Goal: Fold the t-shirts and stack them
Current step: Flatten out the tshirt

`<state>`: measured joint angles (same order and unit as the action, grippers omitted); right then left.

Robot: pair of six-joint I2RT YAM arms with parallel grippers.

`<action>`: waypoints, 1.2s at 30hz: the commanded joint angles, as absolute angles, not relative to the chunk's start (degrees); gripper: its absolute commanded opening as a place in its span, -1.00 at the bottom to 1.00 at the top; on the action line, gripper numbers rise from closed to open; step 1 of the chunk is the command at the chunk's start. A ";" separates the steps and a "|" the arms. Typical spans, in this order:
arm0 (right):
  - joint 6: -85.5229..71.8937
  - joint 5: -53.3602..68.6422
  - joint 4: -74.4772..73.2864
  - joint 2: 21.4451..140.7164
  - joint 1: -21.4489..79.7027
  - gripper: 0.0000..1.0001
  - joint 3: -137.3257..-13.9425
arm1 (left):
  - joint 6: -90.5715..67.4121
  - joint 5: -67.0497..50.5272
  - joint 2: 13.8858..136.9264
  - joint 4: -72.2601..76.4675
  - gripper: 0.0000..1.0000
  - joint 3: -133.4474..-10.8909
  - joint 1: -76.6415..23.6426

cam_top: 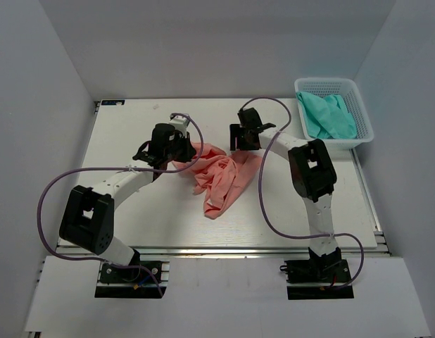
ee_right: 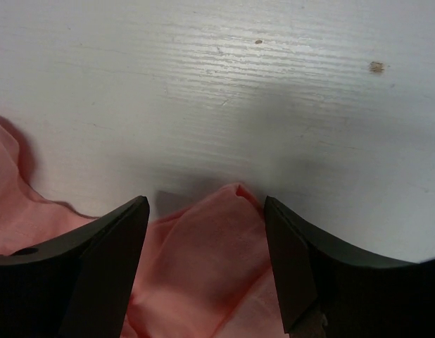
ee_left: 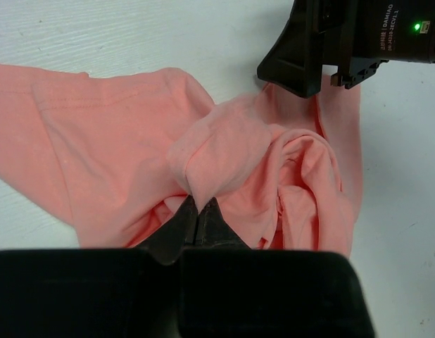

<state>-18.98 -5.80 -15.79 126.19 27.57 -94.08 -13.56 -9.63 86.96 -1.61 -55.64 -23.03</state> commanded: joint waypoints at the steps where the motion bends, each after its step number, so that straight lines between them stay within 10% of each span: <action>1: -19.86 -10.10 -18.72 127.00 27.51 0.40 -93.96 | -13.62 -10.55 86.57 -1.67 -1.00 -55.37 -23.12; 4: -20.04 -11.95 -19.34 126.39 27.60 0.16 -91.59 | -13.62 -11.07 86.04 -1.67 -1.00 -55.37 -23.12; 8: -19.43 -13.27 -19.07 124.90 27.60 -1.00 -91.05 | -13.01 -9.50 85.52 -3.59 -1.00 -56.86 -23.12; 22: -8.88 -27.85 7.55 76.86 27.16 -1.00 -71.11 | -10.63 9.56 70.33 -8.61 -1.00 -67.40 -23.12; 36: 9.49 -39.20 16.52 52.48 27.16 -1.00 -78.74 | -5.10 19.16 50.46 -7.03 -1.00 -75.84 -23.12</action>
<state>3.79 -35.97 10.94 54.92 27.35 -73.87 -7.51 17.17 53.45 -8.03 -72.82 -23.07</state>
